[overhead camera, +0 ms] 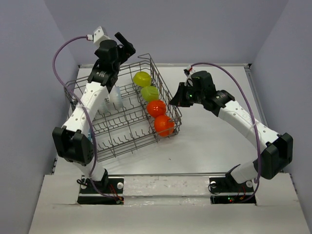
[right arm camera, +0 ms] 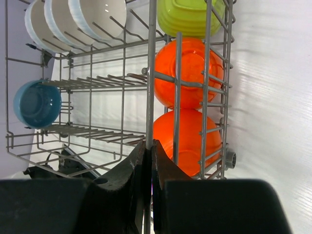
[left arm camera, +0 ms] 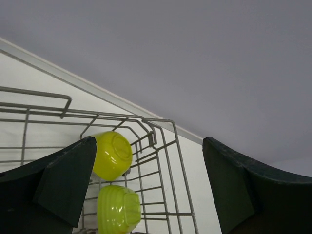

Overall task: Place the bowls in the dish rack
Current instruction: Reset both arms

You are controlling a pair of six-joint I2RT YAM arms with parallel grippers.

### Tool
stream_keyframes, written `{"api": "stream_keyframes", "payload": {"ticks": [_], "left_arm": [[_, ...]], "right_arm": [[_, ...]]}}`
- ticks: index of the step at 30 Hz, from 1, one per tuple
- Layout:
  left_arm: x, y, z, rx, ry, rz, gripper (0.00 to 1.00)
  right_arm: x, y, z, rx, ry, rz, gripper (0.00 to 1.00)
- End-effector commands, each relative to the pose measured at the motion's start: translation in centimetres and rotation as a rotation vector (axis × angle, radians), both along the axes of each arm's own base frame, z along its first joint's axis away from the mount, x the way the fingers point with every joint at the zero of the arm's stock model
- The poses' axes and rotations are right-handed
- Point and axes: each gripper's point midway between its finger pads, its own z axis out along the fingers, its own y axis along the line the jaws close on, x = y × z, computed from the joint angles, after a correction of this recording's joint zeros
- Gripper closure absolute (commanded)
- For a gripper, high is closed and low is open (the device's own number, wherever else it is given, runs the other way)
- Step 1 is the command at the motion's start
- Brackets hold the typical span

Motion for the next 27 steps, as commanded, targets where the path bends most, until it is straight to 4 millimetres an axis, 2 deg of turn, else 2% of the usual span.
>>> {"api": "stream_keyframes", "payload": {"ticks": [1,2,4,5,6,8,9,10,16,20,27], "left_arm": [[-3.2,3.6,2.4,0.017,-0.063,0.132,0.01],[-4.5,4.8,2.6,0.013,-0.072,0.177,0.01],[-5.8,6.0,2.7,0.011,-0.081,0.222,0.01],[-7.2,7.0,3.8,0.001,-0.116,0.258,0.01],[-7.5,7.4,2.8,0.001,-0.133,0.273,0.01],[-9.1,8.2,3.7,-0.02,-0.178,0.289,0.01],[-9.3,8.3,3.0,-0.017,-0.173,0.291,0.01],[-9.8,8.4,3.4,-0.017,-0.182,0.289,0.01],[-10.3,8.3,2.2,0.003,-0.151,0.272,0.01],[-11.0,8.2,2.2,-0.001,-0.162,0.254,0.01],[-11.0,7.6,2.0,0.009,-0.156,0.212,0.01]], "right_arm": [[-0.7,-1.8,-2.0,-0.072,0.046,-0.038,0.98],[-0.5,-1.9,-1.8,-0.067,0.044,-0.058,0.98],[-0.5,-2.0,-1.8,-0.054,0.05,-0.079,0.98],[-0.4,-2.0,-1.8,-0.05,0.048,-0.089,0.99],[-0.4,-2.1,-1.8,-0.046,0.052,-0.097,0.99],[-0.3,-2.3,-1.9,-0.033,0.055,-0.132,0.99],[-0.2,-2.4,-1.9,-0.03,0.057,-0.148,0.99],[-0.2,-2.4,-1.9,-0.012,0.062,-0.169,0.99],[0.2,-3.2,-2.1,0.034,0.063,-0.272,0.99],[0.5,-4.0,-2.0,0.078,0.056,-0.365,0.99],[0.3,-5.6,-2.0,0.158,0.049,-0.495,0.99]]}}
